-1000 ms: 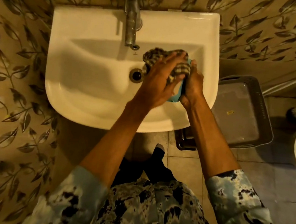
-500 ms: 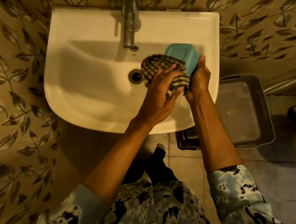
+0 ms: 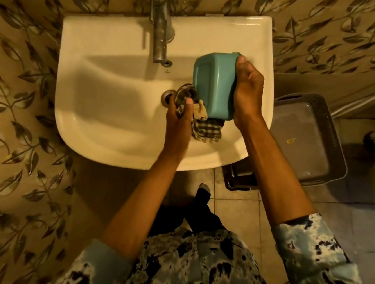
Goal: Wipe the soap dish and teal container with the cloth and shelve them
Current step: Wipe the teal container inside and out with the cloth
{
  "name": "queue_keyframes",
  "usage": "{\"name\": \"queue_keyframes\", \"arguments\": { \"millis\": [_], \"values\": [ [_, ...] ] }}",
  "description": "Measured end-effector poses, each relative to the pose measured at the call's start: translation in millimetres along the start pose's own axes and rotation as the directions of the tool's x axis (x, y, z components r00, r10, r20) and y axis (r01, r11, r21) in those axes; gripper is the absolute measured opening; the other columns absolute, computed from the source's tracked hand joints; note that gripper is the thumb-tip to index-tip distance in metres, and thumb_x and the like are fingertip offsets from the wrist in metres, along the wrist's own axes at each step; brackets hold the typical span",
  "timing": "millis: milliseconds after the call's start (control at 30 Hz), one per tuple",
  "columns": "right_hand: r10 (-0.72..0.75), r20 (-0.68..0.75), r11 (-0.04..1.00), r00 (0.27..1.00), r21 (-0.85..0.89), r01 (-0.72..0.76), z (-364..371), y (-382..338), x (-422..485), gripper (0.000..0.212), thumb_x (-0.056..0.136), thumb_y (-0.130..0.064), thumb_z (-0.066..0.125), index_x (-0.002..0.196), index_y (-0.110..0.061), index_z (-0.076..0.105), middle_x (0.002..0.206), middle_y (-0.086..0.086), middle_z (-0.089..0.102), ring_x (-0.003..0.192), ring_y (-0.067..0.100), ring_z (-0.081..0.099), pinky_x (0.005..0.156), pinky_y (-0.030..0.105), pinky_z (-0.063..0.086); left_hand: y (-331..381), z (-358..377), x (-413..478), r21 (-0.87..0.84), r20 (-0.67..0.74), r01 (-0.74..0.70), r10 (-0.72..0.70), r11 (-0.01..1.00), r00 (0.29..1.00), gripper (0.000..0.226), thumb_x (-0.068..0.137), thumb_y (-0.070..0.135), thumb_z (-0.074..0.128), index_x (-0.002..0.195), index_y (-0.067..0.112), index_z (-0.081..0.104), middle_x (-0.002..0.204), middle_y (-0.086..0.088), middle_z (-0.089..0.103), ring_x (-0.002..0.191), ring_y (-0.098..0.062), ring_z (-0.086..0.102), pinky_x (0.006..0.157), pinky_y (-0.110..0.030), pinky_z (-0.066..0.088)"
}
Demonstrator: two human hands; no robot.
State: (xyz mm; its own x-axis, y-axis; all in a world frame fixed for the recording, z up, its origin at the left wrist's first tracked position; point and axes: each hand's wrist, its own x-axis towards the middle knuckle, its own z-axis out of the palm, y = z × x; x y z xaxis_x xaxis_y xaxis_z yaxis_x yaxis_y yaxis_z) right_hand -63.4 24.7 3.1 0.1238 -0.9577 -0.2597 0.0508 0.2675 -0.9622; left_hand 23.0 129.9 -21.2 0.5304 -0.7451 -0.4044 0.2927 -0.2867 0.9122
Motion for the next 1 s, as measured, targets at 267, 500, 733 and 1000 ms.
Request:
{"name": "queue_keyframes", "arguments": {
  "millis": [267,500,733,1000],
  "values": [
    [-0.112,-0.046,0.979,0.993,-0.179,0.102,9,3,-4,0.025,0.103,-0.022,0.038,0.083,-0.013,0.051,0.079,0.001,0.058,0.071,0.009,0.057,0.061,0.021,0.047,7,24,-38,-0.01,-0.087,-0.006,0.005,1.0,0.996,0.024,0.096,0.027,0.048,0.116,0.041,0.044,0.114,0.006,0.06,0.101,-0.011,0.062,0.084,-0.028,0.053],
    [-0.186,0.678,0.24,0.711,-0.67,0.702,-13,-7,-24,0.018,0.096,-0.023,0.05,0.105,-0.011,0.061,0.104,0.014,0.066,0.1,0.032,0.058,0.084,0.041,0.041,47,-21,-1,-0.374,-0.05,0.165,-0.198,0.913,0.979,0.056,0.093,0.04,0.05,0.137,0.006,0.041,0.129,-0.025,0.052,0.117,-0.04,0.054,0.103,-0.058,0.041],
    [-0.28,0.792,-0.001,0.542,-0.565,0.825,-19,2,-46,0.019,0.081,-0.036,0.069,0.096,-0.025,0.072,0.133,0.013,0.052,0.133,0.039,0.037,0.111,0.066,0.017,48,-26,-5,0.07,0.054,0.164,-0.168,0.984,0.984,0.033,0.07,0.013,0.074,0.102,0.014,0.069,0.1,-0.011,0.073,0.093,-0.029,0.07,0.085,-0.046,0.056],
    [0.01,0.228,0.999,0.974,-0.046,0.001,-50,-5,-36,0.069,0.086,-0.051,0.05,0.146,-0.028,0.025,0.154,0.008,0.027,0.14,0.023,0.033,0.114,0.052,0.033,39,-29,-10,0.038,0.112,0.223,-0.226,0.974,0.968,0.067,0.057,0.004,0.06,0.124,0.009,0.05,0.114,-0.013,0.062,0.107,-0.03,0.061,0.083,-0.041,0.055]
  ]
}}
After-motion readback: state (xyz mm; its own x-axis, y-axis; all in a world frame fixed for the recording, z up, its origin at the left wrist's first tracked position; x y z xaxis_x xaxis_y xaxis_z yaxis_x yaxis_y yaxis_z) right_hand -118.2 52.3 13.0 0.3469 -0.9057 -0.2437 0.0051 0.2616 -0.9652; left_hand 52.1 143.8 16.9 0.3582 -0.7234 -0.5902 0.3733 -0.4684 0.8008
